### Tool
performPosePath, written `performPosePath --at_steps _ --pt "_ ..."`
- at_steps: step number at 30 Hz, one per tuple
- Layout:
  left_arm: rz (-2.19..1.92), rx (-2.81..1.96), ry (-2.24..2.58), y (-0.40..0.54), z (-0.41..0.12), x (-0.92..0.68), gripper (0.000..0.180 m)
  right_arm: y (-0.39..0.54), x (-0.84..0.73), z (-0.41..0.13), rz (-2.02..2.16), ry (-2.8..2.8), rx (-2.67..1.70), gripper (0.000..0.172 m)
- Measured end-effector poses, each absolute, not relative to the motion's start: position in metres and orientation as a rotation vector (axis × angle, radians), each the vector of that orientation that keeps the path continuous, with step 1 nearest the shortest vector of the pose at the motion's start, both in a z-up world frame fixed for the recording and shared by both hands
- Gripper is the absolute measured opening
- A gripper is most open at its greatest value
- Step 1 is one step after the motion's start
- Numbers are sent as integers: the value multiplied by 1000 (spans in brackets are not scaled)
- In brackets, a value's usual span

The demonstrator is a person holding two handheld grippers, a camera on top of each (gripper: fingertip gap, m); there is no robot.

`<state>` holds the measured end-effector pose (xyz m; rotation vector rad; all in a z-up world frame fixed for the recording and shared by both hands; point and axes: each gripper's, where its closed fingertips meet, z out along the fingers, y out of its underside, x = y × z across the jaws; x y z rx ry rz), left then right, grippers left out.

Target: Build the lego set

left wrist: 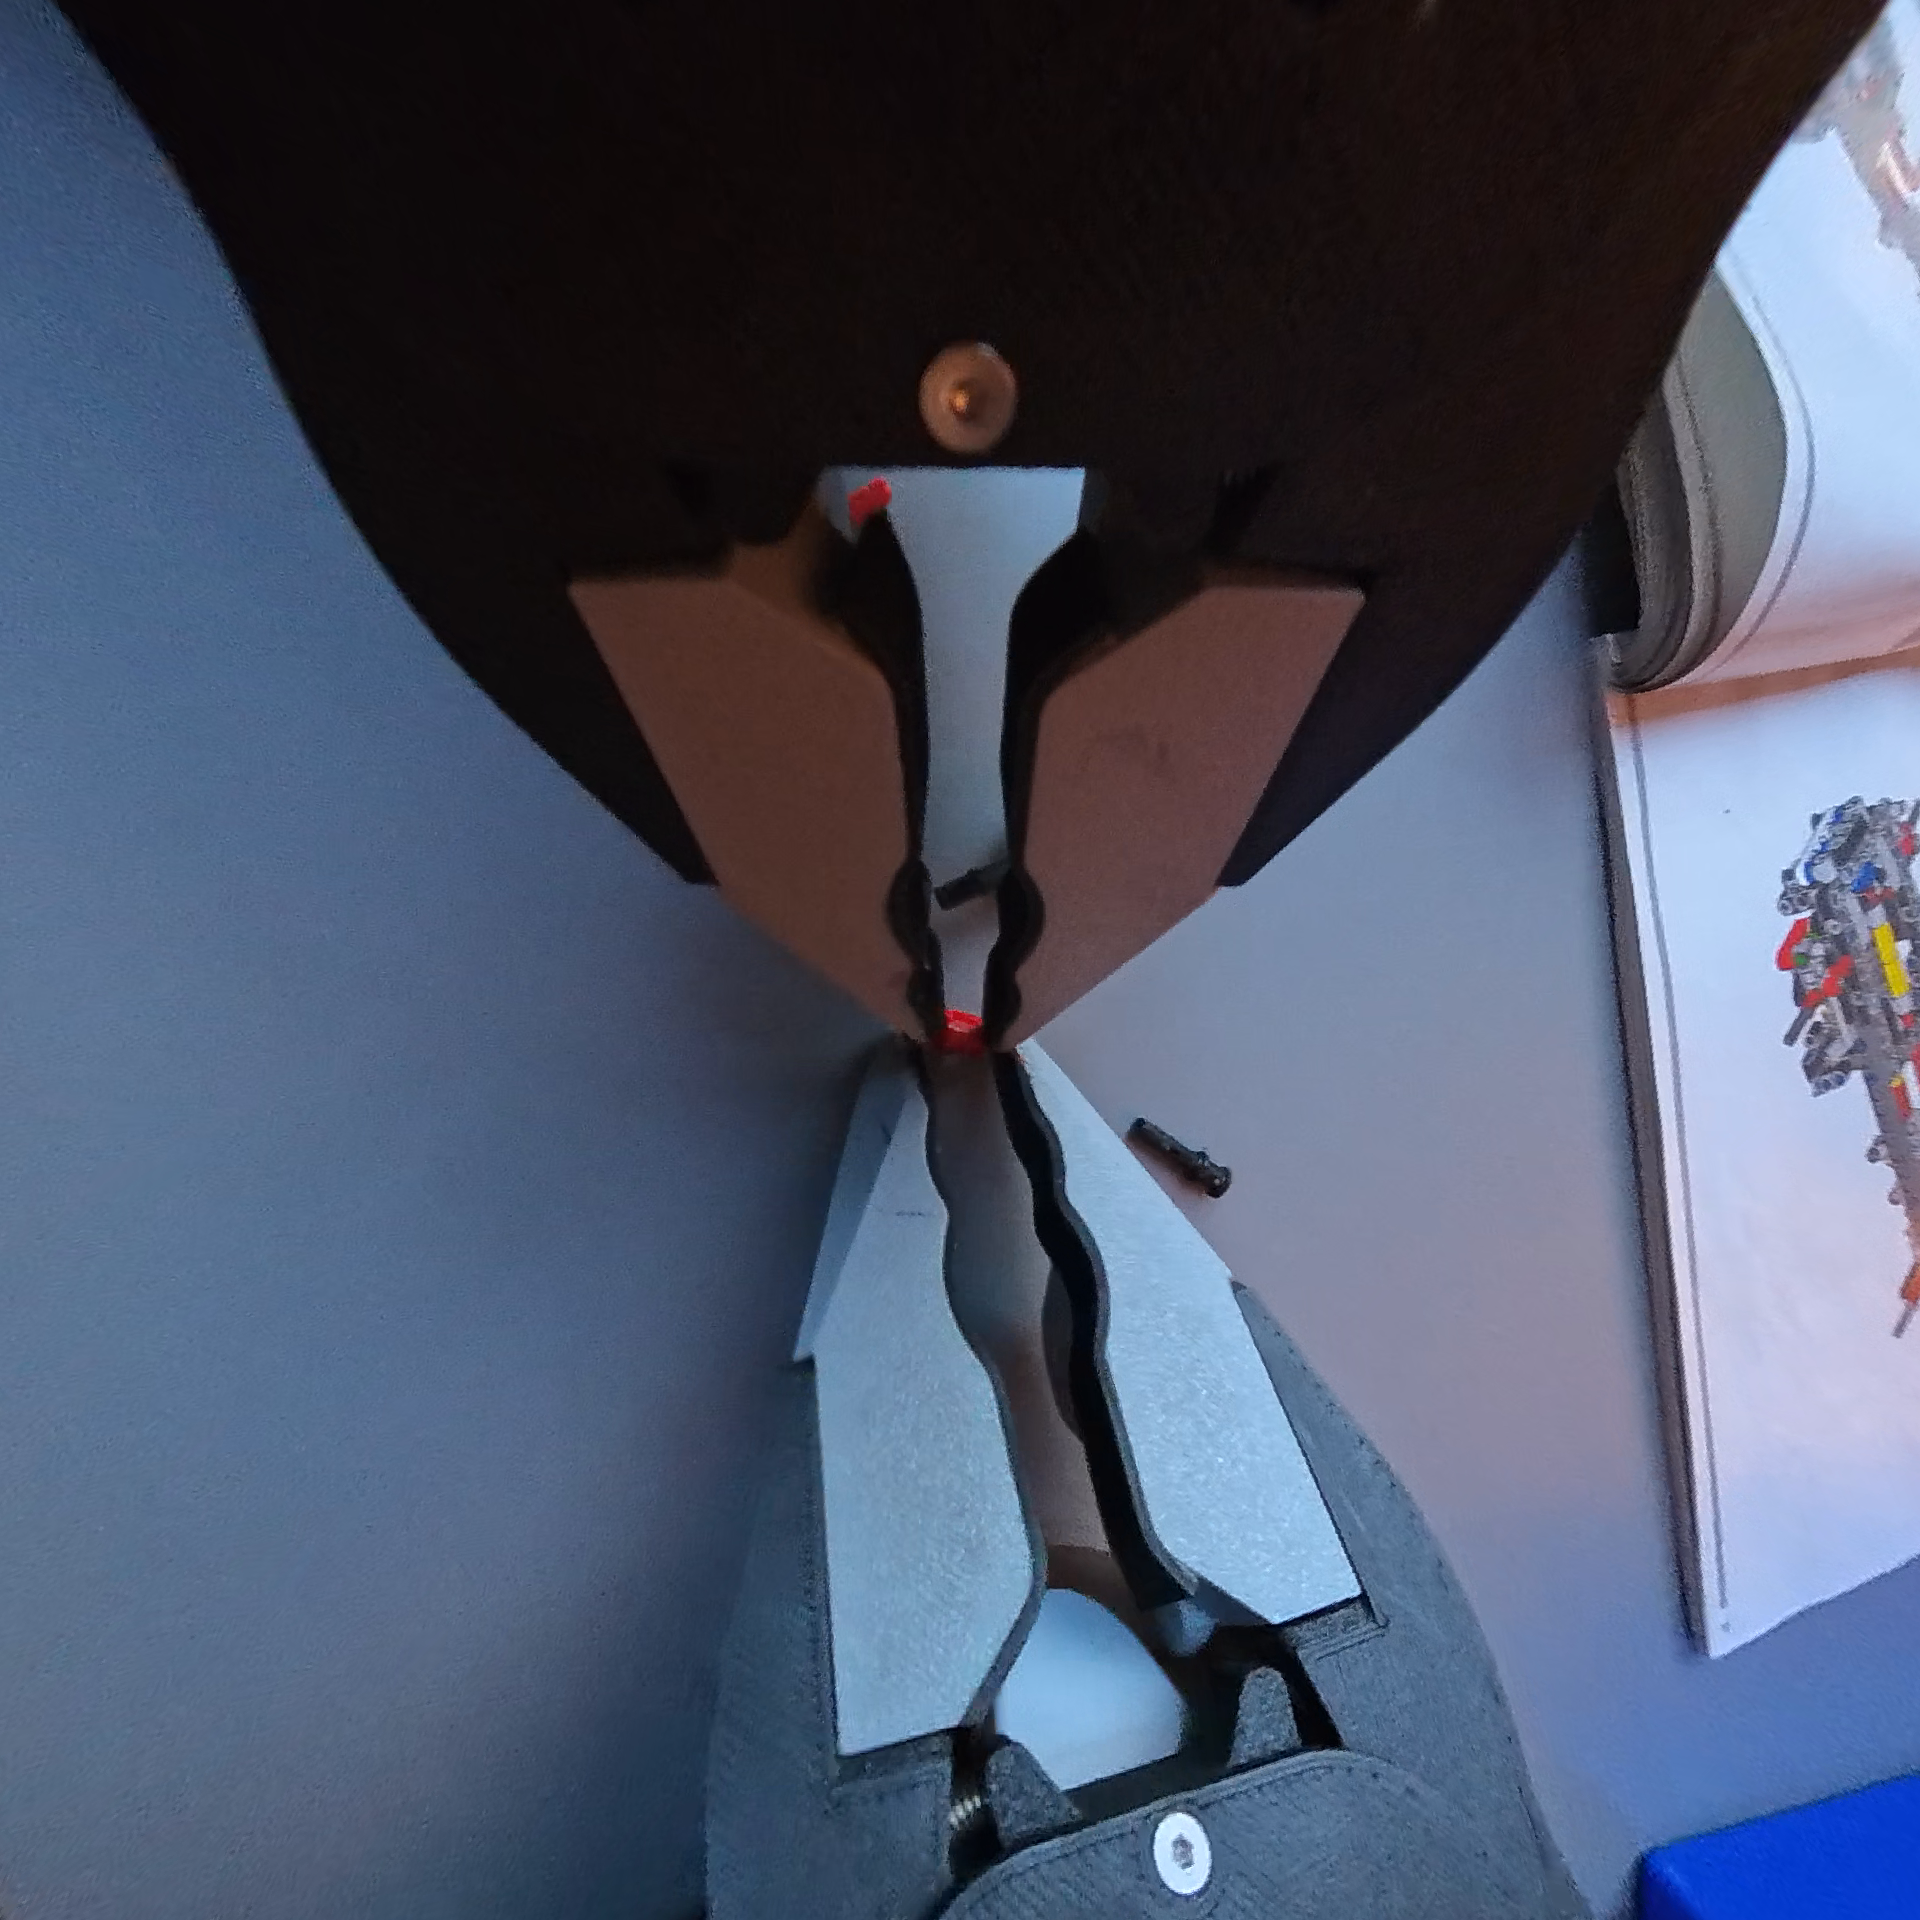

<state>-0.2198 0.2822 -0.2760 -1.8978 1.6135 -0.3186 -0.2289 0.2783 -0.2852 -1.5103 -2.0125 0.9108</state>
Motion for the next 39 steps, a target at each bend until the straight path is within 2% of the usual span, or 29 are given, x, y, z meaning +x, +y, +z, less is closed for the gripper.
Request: performPosePath --at_steps 4,8,12,16,22,26,31,32,34,39 --pt "-347 -1900 1556 282 -276 -220 5 282 -228 -285 901 -1997 -1525 19" --pt "-280 -1943 1487 291 -281 -232 0 286 -229 -285 894 -1976 -1540 16" --pt "-334 -1963 1461 287 -287 -230 0 286 -231 -285 921 -1958 -1567 20" --pt "-283 -1965 1467 292 -284 -235 0 292 -229 -285 870 -1946 -1569 5" --pt "-300 -1964 1435 294 -273 -236 0 292 -216 -279 805 -2003 -1473 33" --pt "-389 -2004 1399 291 -271 -226 3 300 -210 -272 793 -1964 -1496 24" --pt "-470 -2158 1352 285 -283 -220 11 296 -214 -285 762 -1990 -1537 24" --pt "-484 -2173 1330 286 -283 -220 11 293 -216 -285 769 -1990 -1535 22" --pt "-531 -2194 1279 288 -280 -221 11 294 -218 -286 740 -1987 -1532 5" --pt "-723 -2219 1123 294 -267 -220 11 310 -225 -276 552 -1905 -1414 4"
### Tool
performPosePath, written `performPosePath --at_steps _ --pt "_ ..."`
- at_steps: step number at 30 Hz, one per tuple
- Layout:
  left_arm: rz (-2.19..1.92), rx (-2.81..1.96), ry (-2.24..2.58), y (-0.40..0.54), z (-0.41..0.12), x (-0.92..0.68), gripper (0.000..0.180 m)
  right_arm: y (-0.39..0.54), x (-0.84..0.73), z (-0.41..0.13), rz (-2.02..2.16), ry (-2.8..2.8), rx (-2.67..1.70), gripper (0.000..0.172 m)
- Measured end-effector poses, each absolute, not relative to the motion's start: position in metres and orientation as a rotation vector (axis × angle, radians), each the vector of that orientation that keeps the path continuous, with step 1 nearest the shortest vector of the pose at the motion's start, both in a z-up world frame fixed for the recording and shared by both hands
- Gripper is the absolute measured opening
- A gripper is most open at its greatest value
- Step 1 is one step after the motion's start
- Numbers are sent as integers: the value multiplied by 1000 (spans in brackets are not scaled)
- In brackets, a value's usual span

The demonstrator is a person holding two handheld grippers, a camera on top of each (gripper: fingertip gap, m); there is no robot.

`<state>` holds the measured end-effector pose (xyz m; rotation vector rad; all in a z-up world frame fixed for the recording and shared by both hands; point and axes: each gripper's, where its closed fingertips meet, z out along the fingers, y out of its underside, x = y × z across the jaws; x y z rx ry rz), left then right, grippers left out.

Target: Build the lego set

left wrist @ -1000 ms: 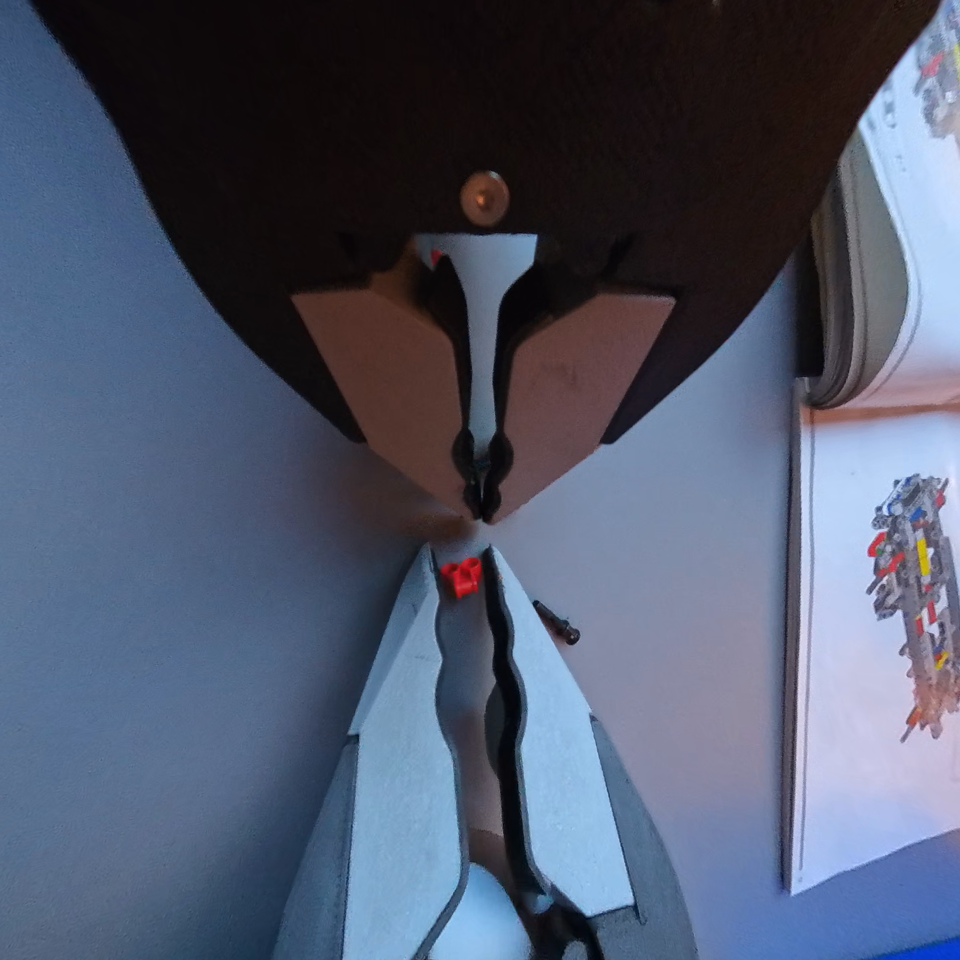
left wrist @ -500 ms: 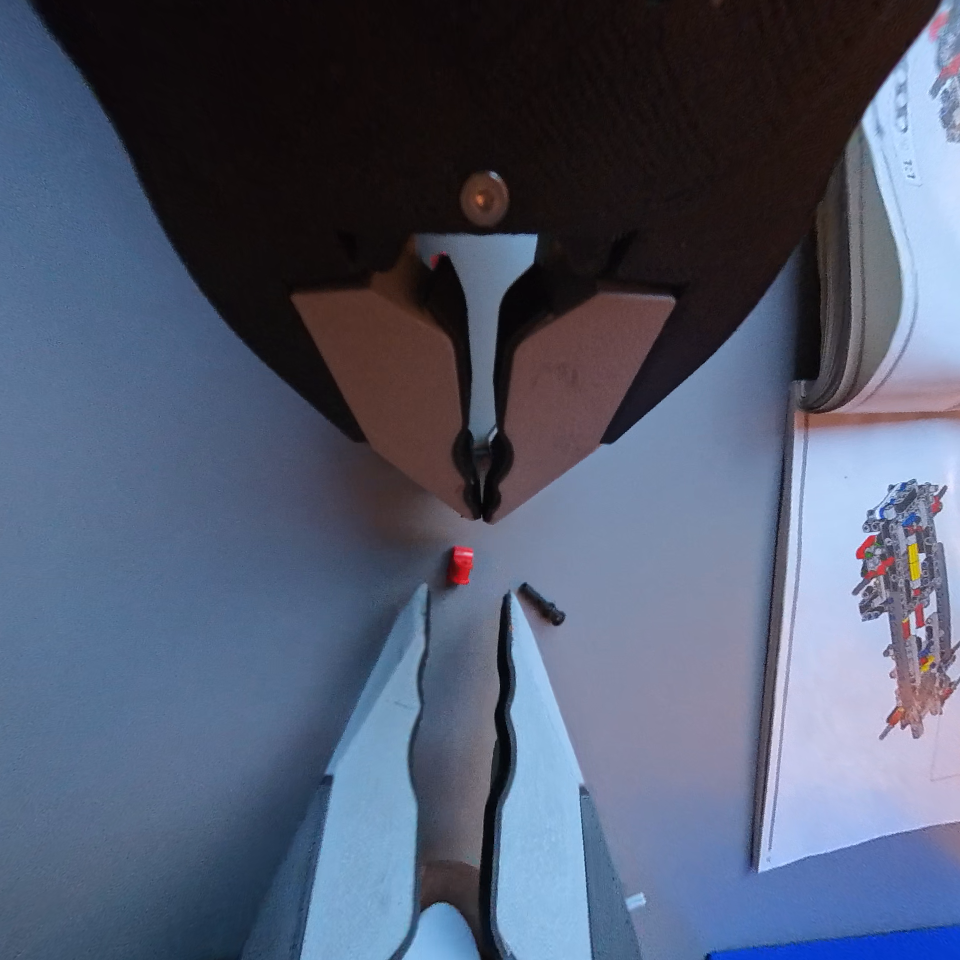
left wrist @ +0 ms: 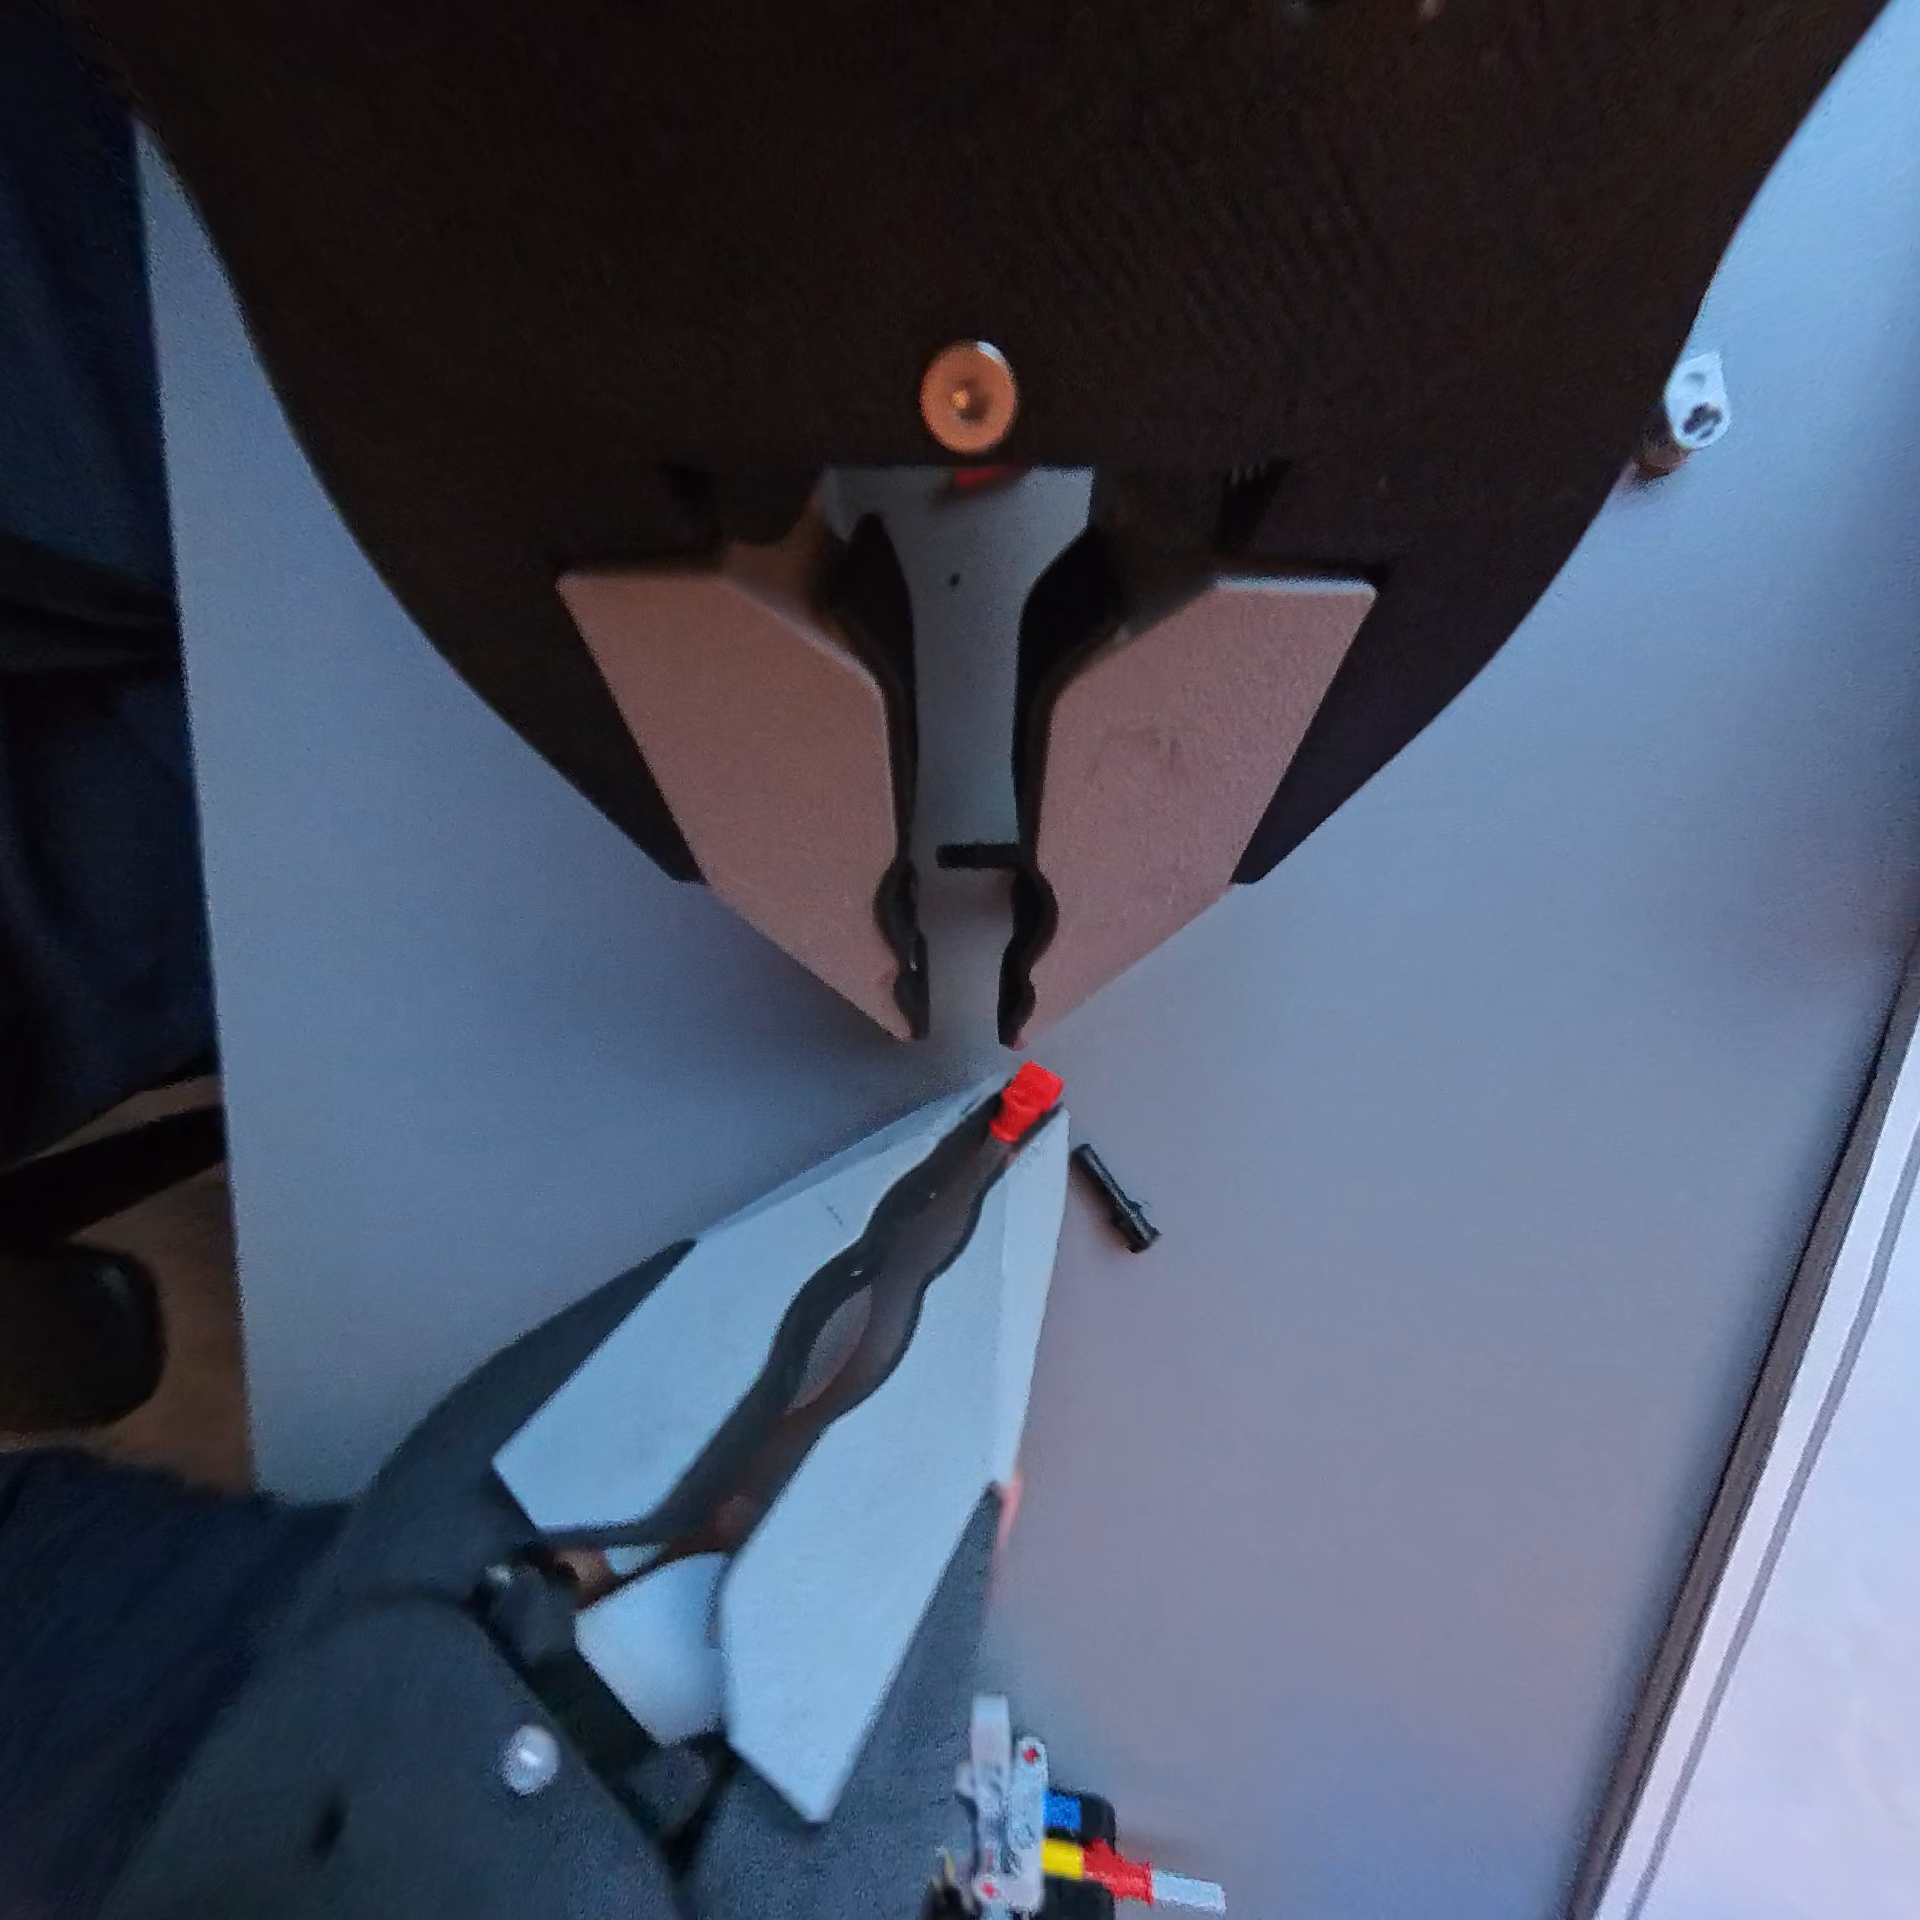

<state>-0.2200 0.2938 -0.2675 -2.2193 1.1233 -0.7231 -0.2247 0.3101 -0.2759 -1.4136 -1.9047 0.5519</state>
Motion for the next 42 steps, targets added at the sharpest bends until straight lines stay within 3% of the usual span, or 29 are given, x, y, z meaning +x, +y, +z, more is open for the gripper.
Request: performPosePath --at_steps 5,9,16,28,39,42 --pt "-904 -2211 867 314 -252 -227 27 323 -234 -251 259 -1784 -1178 4" --pt "-1271 -2087 735 312 -220 -225 27 324 -237 -228 92 -1690 -965 5" --pt "-1444 -1981 808 299 -201 -225 18 309 -240 -199 140 -1576 -839 5" --pt "-1513 -1931 832 296 -199 -226 14 299 -241 -203 205 -1615 -830 5" --pt "-2121 -1472 968 249 -150 -227 13 254 -239 -155 606 -1499 -753 4" --pt "-2047 -1624 862 272 -159 -228 16 269 -237 -161 514 -1516 -836 4"
